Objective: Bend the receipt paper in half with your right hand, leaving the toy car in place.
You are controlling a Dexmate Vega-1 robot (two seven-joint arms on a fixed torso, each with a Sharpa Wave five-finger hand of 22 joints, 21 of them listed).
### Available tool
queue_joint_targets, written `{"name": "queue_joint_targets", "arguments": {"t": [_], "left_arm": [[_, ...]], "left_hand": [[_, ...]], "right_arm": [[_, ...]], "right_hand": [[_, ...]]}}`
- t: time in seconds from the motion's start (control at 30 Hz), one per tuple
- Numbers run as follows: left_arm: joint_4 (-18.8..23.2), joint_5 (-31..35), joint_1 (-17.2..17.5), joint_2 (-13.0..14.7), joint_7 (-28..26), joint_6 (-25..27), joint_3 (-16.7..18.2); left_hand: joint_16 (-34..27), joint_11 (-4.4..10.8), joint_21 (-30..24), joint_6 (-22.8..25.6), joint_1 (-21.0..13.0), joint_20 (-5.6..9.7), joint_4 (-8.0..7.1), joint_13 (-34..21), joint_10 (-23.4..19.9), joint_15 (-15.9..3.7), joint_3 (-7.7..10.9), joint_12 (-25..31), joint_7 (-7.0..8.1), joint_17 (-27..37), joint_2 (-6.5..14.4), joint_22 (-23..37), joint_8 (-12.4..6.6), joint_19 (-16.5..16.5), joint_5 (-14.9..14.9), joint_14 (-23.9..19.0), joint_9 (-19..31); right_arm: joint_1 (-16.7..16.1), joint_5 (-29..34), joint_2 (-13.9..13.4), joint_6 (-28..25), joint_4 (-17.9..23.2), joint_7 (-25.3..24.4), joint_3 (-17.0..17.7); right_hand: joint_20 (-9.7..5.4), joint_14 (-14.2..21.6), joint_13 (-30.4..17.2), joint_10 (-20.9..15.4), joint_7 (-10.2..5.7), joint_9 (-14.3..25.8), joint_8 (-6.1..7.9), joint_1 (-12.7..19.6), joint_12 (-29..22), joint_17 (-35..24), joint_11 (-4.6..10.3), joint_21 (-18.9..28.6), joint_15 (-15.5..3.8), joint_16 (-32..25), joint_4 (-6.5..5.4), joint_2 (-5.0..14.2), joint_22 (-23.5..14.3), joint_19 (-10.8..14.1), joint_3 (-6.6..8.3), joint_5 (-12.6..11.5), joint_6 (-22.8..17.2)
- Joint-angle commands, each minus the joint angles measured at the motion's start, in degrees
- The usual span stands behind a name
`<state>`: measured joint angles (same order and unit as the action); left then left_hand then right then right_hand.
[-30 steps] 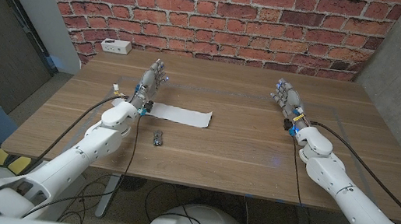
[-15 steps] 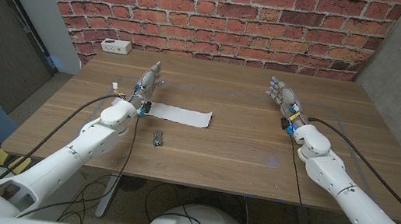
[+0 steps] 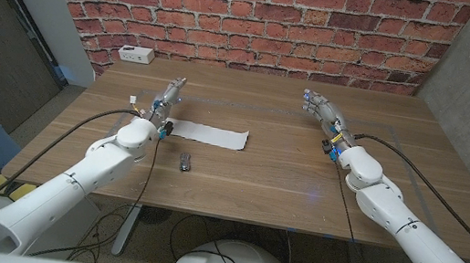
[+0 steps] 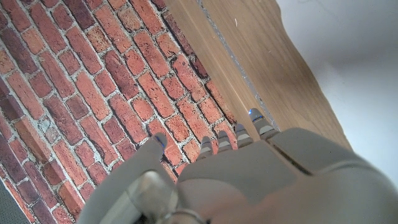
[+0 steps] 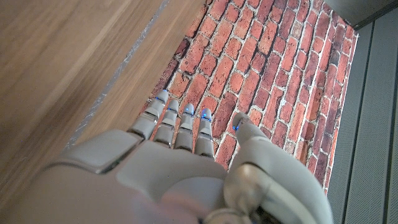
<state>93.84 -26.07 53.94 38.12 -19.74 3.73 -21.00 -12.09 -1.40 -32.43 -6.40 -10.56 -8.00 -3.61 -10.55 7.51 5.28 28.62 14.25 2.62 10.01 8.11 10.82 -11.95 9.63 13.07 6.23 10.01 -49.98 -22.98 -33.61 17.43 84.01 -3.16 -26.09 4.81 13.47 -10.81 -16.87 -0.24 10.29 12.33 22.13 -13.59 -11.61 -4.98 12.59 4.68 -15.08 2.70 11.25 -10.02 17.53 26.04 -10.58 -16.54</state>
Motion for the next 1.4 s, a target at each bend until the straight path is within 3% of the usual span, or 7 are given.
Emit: {"name": "queue_joint_targets", "arguments": {"t": [0.03,0.33,0.7,1.4], "left_arm": [[7.4,3.9,2.7,2.9,-7.2,8.6,0.8],[13.5,4.2,5.2,5.6,-9.7,16.7,2.4],[20.5,3.6,7.2,8.7,-13.2,29.2,4.5],[27.1,3.6,4.1,12.2,-15.1,49.9,4.7]], "left_hand": [[-0.6,0.14,-0.4,2.3,-1.9,-0.45,1.44,-0.4,-2.5,0.2,0.98,0.8,-0.49,0.2,0.4,0.3,-0.52,-0.7,-1.0,-2.4,0.2],[-1.2,-0.81,-0.9,4.1,-3.2,-0.53,2.3,-0.6,-6.6,-0.03,2.08,1.8,-0.67,0.5,0.6,0.4,-0.37,-2.4,-1.9,-5.8,0.3],[-1.6,-0.89,-1.2,7.0,-4.5,-0.59,3.17,-0.7,-9.0,-0.54,3.13,2.2,-1.25,0.6,0.7,0.5,-0.74,-3.6,-2.4,-8.3,0.3],[-2.5,-0.44,-2.3,12.8,-8.1,-0.32,5.66,-0.8,-14.0,-2.12,5.84,2.9,-2.12,0.8,1.1,0.5,-1.32,-7.1,-2.7,-14.2,0.5]], "right_arm": [[-0.3,7.6,-1.3,2.1,2.6,-0.8,-2.6],[-0.1,12.3,-2.3,2.1,5.0,-0.8,-3.8],[0.7,17.0,-2.7,3.7,6.1,1.8,-6.6],[1.7,25.0,-2.5,6.8,6.2,4.4,-10.4]], "right_hand": [[0.15,1.8,-0.2,-1.6,0.1,0.1,0.68,1.0,-0.5,-0.3,-0.11,0.5,-0.31,-1.0,0.06,-0.09,-0.3,0.9,0.99,0.1,-1.9],[0.84,3.0,-0.2,-2.5,0.07,0.1,0.6,1.2,-0.4,-0.6,-0.06,0.7,-0.64,-1.5,-0.29,-0.15,-0.4,1.6,1.31,0.2,-2.9],[0.99,3.9,-0.2,-3.7,0.27,0.1,0.67,1.5,-0.5,-0.9,-0.46,0.7,-0.97,-2.0,-0.55,-0.14,-0.4,1.9,1.68,0.2,-4.5],[0.86,5.2,-0.2,-6.0,0.4,0.1,0.61,2.9,-0.5,-1.3,-0.01,0.7,-2.01,-2.6,-0.54,-0.17,-0.4,2.7,2.78,0.2,-7.3]]}}
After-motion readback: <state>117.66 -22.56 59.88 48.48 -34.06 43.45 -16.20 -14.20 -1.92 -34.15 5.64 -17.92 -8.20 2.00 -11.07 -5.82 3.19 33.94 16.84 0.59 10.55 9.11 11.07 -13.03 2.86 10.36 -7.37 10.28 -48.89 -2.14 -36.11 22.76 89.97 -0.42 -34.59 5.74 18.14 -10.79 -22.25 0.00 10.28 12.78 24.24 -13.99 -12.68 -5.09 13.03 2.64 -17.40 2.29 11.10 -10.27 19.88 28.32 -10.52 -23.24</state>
